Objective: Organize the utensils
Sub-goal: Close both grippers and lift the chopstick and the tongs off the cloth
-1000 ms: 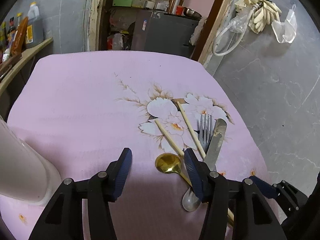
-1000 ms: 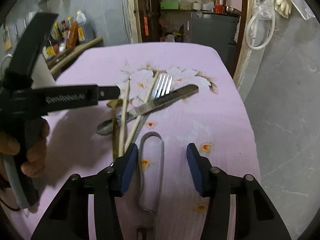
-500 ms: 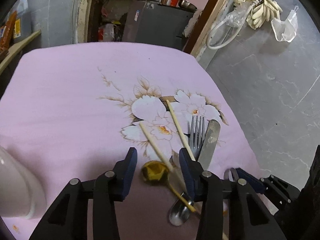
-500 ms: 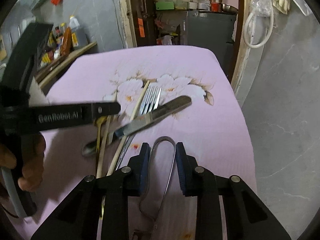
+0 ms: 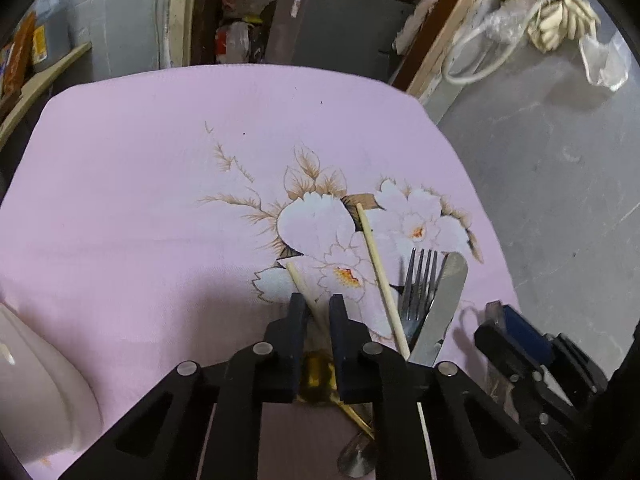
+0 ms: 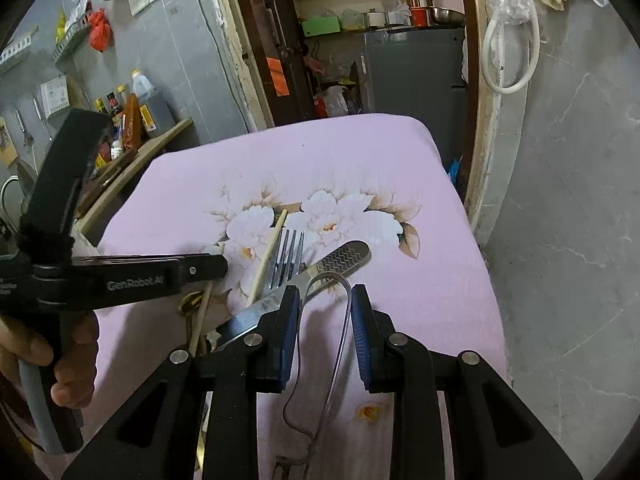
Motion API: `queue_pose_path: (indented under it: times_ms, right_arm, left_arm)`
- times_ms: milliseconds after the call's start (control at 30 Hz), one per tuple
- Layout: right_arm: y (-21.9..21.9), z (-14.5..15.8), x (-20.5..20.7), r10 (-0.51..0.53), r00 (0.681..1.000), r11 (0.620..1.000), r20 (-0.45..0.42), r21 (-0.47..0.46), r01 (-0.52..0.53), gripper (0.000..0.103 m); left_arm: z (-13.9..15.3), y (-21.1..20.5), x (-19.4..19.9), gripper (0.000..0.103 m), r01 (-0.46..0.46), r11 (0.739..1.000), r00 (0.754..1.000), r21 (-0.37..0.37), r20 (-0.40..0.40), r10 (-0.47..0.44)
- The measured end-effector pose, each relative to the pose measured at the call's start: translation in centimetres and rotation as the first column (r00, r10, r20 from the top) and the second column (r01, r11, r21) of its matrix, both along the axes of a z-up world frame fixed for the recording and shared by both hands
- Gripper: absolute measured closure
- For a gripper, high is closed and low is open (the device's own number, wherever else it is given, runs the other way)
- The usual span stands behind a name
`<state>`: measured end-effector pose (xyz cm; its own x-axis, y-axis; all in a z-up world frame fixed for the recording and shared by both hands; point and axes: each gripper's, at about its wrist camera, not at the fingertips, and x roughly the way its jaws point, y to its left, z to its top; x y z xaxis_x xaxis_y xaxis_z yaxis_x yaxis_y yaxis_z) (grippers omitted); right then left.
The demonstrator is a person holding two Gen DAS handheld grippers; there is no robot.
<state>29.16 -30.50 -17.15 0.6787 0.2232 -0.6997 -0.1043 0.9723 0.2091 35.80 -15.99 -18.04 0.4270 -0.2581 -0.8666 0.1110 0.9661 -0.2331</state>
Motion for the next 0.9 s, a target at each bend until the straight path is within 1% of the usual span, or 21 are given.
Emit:
queue_pose_path:
  times_ms: [100,133,200,233,300,400,467,533,633,767,900]
  right_arm:
    - [0.0,0.5,-0.3,-0.002,1.000,1.000,0.013,0.013,0.002,0.080]
    - [-0.2,0.7,-0.4,-0.004,1.000,1.000,0.017,0.020,0.003,0.081]
    - [-0.4,1.4,-0.9,-0.012,0.999,0.999,0.035,0.038,0.011,0.081]
    - [-0.5,1.7,-1.1,-0.015,0.999,0.999,0.046,0.041,0.013,0.081]
    - [-0.6,2.7,-1.9,-0.023,0.996,0.999,0.082,0.048,0.019,0.081]
    - [-0.6,4.1,-3.2,-0.031,0.991,0.998,0.129,0.053,0.024,0.081]
    - [-0.4,5.0,-4.1,-0.035,0.987,0.998,0.157,0.058,0.026,0.081]
    - [-0.2,6.3,-5.2,-0.040,0.980,0.998,0.193,0.062,0.029,0.081]
    - [0.2,8.1,-6.8,-0.050,0.968,0.998,0.245,0.054,0.038,0.081]
    - [1.2,10.6,-8.3,-0.062,0.949,0.998,0.309,0.037,0.053,0.081]
    - [2.8,13.3,-9.0,-0.059,0.934,0.998,0.353,0.026,0.053,0.081]
  left_arm:
    - [0.3,-0.5,0.5,0.092,0.030,0.999,0.999,0.038,-0.032,-0.029]
    - [0.3,-0.6,0.6,0.094,0.032,0.999,0.999,0.037,-0.044,-0.030]
    - [0.4,-0.5,0.5,0.098,0.032,0.999,0.998,0.008,-0.058,-0.032]
    - [0.7,-0.5,0.3,0.098,0.033,0.999,0.998,0.005,-0.051,-0.033]
    - [1.6,-0.5,-0.6,0.098,0.044,0.999,0.999,0.010,-0.007,-0.043]
    - [3.7,-0.2,-2.2,0.098,0.060,0.998,0.996,-0.018,0.066,-0.058]
    - [4.9,0.1,-3.2,0.098,0.064,0.998,0.993,-0.026,0.100,-0.061]
    - [6.3,0.7,-4.6,0.098,0.064,0.997,0.987,-0.034,0.147,-0.058]
    - [8.4,2.2,-6.8,0.098,0.051,0.996,0.977,-0.077,0.211,-0.033]
    - [11.5,4.8,-9.1,0.098,0.015,0.988,0.951,-0.153,0.306,0.033]
    - [14.6,7.3,-10.4,0.098,-0.016,0.985,0.915,-0.171,0.395,0.083]
